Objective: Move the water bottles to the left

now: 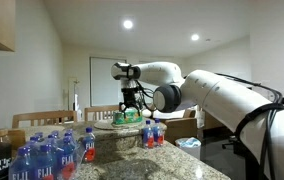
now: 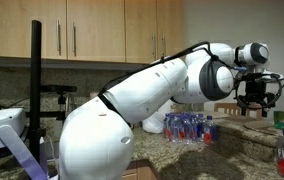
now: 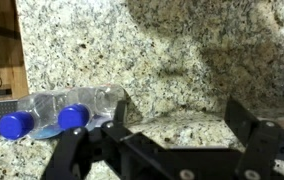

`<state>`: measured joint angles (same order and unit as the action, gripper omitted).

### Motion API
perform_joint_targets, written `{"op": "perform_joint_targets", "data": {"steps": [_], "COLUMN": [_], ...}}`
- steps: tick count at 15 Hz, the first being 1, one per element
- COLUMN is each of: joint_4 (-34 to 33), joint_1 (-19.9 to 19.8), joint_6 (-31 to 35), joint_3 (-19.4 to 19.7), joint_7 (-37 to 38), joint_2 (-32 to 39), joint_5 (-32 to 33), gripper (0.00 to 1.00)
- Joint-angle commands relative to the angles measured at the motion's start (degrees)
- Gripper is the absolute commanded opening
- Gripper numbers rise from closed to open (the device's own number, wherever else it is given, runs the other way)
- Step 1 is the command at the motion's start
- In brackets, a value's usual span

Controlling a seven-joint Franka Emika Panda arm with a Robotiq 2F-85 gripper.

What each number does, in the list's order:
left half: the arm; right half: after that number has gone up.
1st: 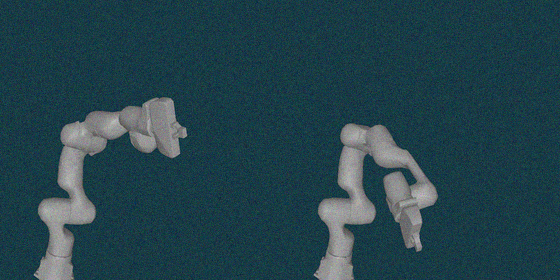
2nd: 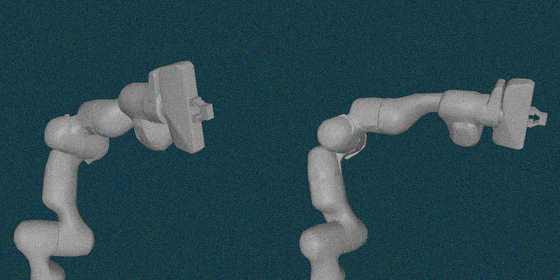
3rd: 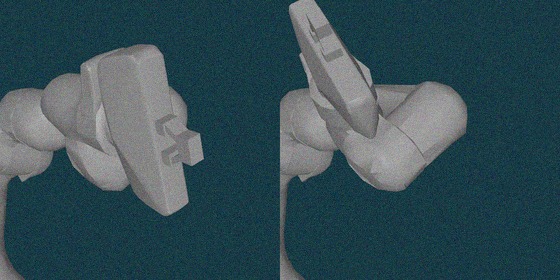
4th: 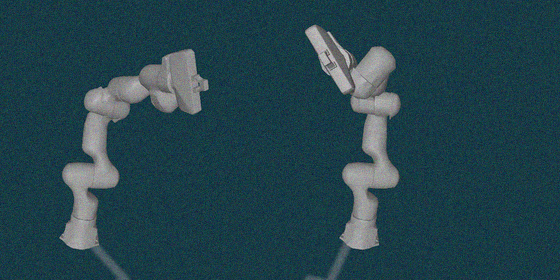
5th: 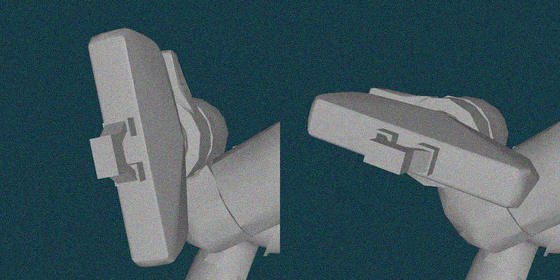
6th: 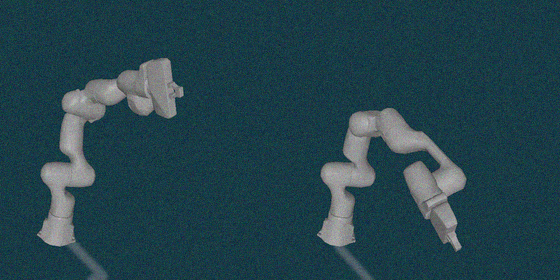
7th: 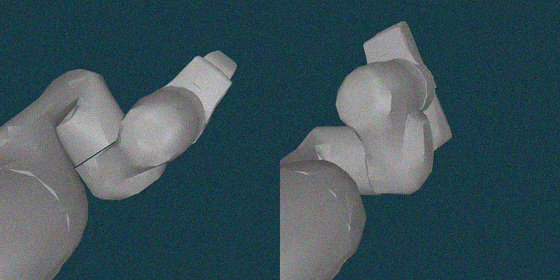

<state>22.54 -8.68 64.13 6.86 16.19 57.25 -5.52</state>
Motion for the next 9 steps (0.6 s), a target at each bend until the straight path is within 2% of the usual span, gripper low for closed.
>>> {"op": "perform_joint_targets", "data": {"steps": [1, 6, 7, 9], "joint_4": [0.7, -0.1, -3.8, -3.8], "joint_1": [-1.7, -4.4, -5.4, -6.4], "joint_6": [-2.2, -2.0, -3.7, -3.7], "joint_3": [-0.2, 0.1, -1.5, -1.7], "joint_7": [-4.3, -8.3, -8.2, -9.1], "joint_2": [-0.2, 1.4, 3.4, 3.6], "joint_5": [0.1, 0.1, 1.3, 1.6], "gripper": [1.0, 1.0, 1.0, 1.0]}}
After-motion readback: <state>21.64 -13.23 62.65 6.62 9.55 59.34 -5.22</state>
